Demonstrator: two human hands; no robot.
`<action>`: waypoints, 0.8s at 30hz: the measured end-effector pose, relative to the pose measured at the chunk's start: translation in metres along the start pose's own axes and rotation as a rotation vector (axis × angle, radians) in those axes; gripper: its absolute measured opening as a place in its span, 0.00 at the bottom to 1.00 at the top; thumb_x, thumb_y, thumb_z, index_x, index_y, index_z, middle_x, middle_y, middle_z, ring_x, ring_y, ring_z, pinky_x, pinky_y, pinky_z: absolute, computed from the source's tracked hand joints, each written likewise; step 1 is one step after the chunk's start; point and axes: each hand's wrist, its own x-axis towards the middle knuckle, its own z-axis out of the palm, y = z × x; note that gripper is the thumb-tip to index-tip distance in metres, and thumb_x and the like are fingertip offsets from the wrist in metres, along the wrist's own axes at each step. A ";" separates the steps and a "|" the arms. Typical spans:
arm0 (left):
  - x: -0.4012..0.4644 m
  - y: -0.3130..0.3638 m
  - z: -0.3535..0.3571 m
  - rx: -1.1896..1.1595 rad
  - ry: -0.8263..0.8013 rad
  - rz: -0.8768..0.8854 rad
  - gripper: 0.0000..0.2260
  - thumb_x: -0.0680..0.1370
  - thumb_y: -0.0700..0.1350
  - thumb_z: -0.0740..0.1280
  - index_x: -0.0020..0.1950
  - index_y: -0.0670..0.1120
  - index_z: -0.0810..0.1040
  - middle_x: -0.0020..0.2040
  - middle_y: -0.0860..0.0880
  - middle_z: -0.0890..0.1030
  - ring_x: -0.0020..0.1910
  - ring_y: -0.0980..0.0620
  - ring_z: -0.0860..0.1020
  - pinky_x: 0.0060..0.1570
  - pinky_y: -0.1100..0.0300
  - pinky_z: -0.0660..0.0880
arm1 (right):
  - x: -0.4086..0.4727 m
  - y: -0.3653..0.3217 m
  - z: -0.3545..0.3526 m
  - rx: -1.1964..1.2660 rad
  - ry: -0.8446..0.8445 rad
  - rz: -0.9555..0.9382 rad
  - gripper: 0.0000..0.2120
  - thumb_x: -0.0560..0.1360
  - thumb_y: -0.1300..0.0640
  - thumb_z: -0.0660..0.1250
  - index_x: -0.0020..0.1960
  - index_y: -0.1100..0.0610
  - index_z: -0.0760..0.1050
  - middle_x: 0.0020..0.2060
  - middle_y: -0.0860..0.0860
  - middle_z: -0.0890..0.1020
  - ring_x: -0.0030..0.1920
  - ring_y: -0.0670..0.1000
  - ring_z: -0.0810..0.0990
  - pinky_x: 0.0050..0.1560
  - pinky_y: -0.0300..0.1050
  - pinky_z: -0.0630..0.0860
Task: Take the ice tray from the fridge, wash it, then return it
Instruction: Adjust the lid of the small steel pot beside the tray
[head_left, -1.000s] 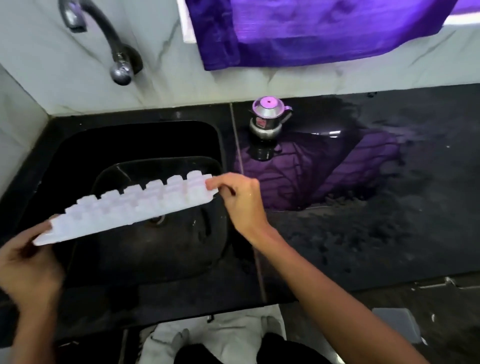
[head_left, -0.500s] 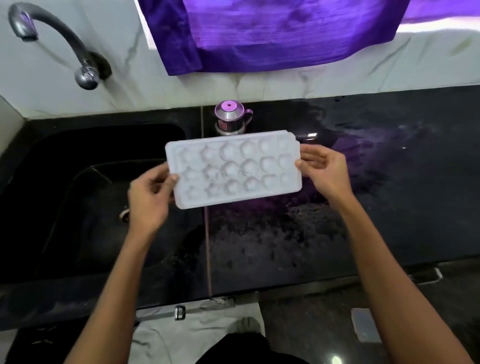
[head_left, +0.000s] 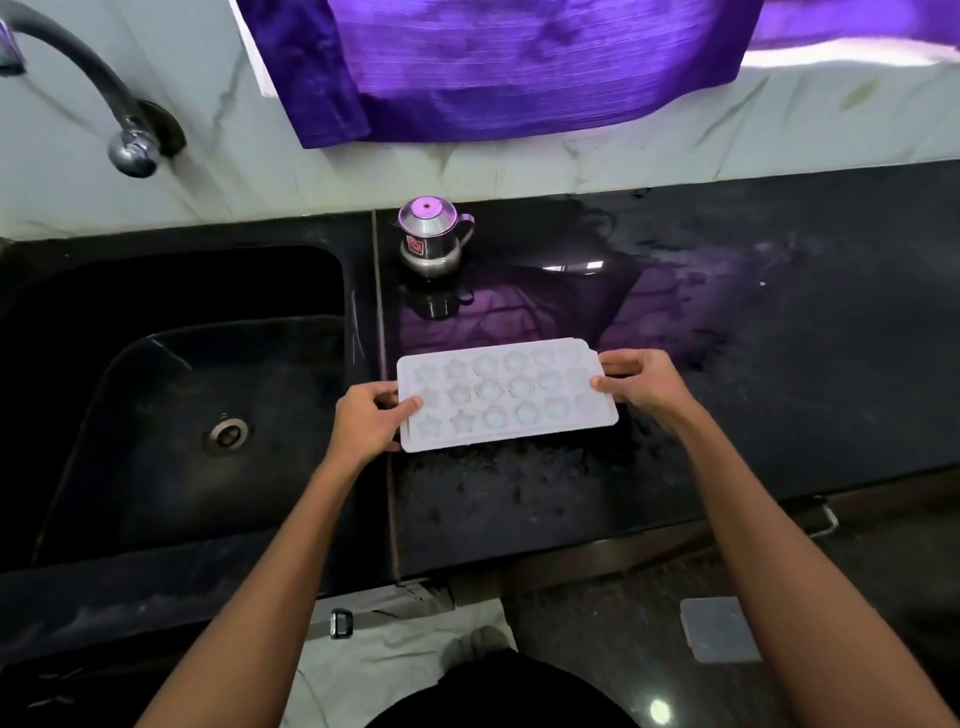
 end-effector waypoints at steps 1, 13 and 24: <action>-0.001 -0.001 0.002 0.023 0.001 0.000 0.12 0.75 0.42 0.71 0.58 0.41 0.81 0.38 0.52 0.79 0.34 0.56 0.78 0.23 0.66 0.76 | 0.002 0.002 -0.001 -0.016 -0.003 0.000 0.19 0.69 0.69 0.72 0.60 0.68 0.76 0.55 0.60 0.80 0.50 0.55 0.80 0.36 0.33 0.79; -0.005 -0.001 0.015 0.106 0.095 0.005 0.13 0.76 0.44 0.70 0.59 0.42 0.80 0.38 0.54 0.79 0.34 0.58 0.77 0.22 0.67 0.75 | 0.013 0.010 -0.006 -0.018 -0.057 -0.004 0.17 0.69 0.68 0.73 0.57 0.67 0.77 0.53 0.61 0.81 0.47 0.54 0.80 0.35 0.33 0.79; 0.006 0.015 0.005 0.186 0.267 -0.030 0.08 0.75 0.55 0.69 0.45 0.51 0.80 0.38 0.54 0.77 0.46 0.49 0.76 0.47 0.57 0.70 | 0.049 -0.011 -0.021 -0.164 -0.029 -0.008 0.20 0.69 0.60 0.75 0.59 0.64 0.77 0.51 0.58 0.82 0.50 0.54 0.82 0.52 0.46 0.79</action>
